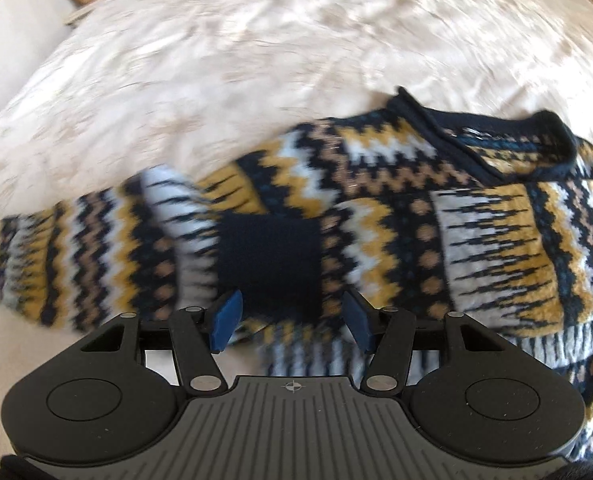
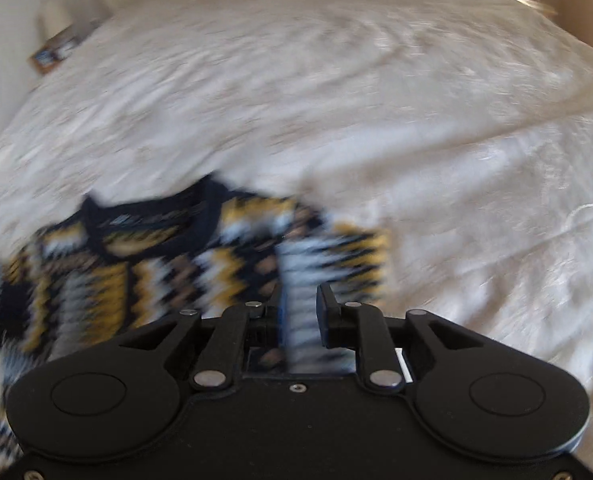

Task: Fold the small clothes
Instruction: 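Reach the left tool to the other sleeve cuff and close on it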

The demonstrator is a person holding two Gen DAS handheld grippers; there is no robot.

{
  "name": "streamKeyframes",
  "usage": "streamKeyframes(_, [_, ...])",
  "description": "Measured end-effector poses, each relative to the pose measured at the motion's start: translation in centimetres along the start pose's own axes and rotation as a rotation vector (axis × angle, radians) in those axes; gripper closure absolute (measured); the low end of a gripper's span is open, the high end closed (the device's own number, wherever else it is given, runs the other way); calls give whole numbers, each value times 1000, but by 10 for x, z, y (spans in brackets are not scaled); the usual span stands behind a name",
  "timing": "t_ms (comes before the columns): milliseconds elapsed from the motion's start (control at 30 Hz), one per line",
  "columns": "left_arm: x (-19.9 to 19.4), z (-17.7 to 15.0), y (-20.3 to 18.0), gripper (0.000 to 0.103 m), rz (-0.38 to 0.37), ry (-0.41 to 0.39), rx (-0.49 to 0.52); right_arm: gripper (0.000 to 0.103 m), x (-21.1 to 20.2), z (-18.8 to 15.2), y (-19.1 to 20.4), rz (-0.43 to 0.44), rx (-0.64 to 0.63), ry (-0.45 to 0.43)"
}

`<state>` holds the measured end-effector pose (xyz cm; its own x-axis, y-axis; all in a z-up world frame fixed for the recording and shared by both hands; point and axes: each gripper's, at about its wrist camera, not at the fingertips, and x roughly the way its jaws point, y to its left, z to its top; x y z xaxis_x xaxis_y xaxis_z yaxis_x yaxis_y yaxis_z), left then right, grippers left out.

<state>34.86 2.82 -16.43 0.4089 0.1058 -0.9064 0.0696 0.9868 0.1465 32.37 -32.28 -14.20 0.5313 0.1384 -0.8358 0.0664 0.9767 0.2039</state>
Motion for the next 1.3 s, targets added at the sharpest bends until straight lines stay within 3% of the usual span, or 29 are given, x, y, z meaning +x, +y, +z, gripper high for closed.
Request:
streamKeyframes(200, [-29,-24,35,49,-33,-12,-116,75,25,-37,22,-2,-20,112])
streamKeyframes(300, [-44,-35,56,49,-76,-31,-200,75,23,-37,25,-12,-8,91])
streamKeyframes(367, [-48,-41,75,49,-141,-36,-263,69,14,-34,31,5,-24,57])
streamKeyframes(400, [-48,-45,83,49,-158,-33,-292,61,8,-33,35,20,-34,38])
streamKeyframes(533, [-52,-52,114,47,-112,-66,-350,49,-9,-31,59,77,-84,-16])
streamKeyframes(600, [-51,-53,135,41,-93,-92,-381,43,-17,-33,75,106,-103,-40])
streamKeyframes(667, [-47,-54,155,31,-87,-112,-402,36,-22,-35,91,131,-107,-57])
streamKeyframes(867, [-23,-47,217,30,-49,-133,-420,31,-30,-48,145,134,-122,-72])
streamKeyframes(1300, [44,-39,345,25,-90,-125,-544,15,-30,-58,231,144,-93,-104])
